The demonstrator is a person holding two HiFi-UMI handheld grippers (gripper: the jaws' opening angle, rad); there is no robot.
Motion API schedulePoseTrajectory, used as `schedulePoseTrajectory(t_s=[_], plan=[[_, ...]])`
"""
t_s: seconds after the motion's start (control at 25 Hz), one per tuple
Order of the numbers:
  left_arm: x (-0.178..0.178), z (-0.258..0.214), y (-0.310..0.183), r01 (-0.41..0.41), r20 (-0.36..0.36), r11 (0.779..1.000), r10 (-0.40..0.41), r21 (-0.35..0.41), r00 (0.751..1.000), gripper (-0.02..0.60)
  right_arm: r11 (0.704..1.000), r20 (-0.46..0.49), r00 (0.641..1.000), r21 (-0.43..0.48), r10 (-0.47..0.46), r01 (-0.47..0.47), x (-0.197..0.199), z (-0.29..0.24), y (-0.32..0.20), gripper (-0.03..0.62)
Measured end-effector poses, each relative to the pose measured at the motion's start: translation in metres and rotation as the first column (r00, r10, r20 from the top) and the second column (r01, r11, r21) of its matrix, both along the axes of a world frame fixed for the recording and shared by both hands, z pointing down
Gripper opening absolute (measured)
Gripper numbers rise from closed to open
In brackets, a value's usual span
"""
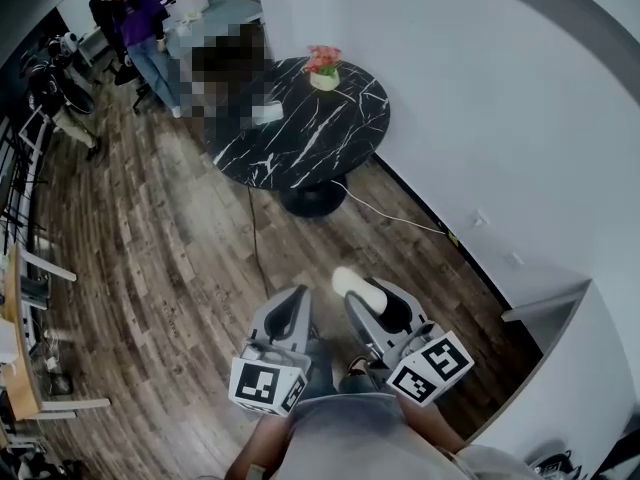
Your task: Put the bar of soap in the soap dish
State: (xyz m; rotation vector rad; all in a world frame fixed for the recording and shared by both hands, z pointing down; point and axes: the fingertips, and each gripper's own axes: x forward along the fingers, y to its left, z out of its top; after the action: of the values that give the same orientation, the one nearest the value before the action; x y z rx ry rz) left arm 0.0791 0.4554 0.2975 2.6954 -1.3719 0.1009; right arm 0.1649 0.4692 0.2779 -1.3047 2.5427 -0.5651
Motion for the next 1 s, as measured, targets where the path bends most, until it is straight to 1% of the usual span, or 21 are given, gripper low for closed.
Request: schedulePoseTrajectory(t_s=[0.32, 0.72, 1.0], plan=[[-0.02, -0.002, -0.052, -0.025, -0.029, 1.0, 0.025, 0.005, 0.999, 0.002, 1.0, -0.024, 1.0, 0.012, -0.014, 0.014, -0.031, -0.006, -0.051, 0.158], [-0.069, -0.013, -0.116, -0.035, -0.046, 0.999, 0.036, 0.025, 0.998, 0.002, 1.0, -0.04, 0.999, 0.014, -0.026, 0.027, -0.085, -0.013, -0.114, 0.158], [-0.1, -0.013, -0.144, -0.048, -0.068, 0.999, 0.049, 0.021, 0.996, 0.002, 1.0, -0.055, 0.998, 0.009, -0.014, 0.015, -0.115, -0.014, -0.138, 0.158]])
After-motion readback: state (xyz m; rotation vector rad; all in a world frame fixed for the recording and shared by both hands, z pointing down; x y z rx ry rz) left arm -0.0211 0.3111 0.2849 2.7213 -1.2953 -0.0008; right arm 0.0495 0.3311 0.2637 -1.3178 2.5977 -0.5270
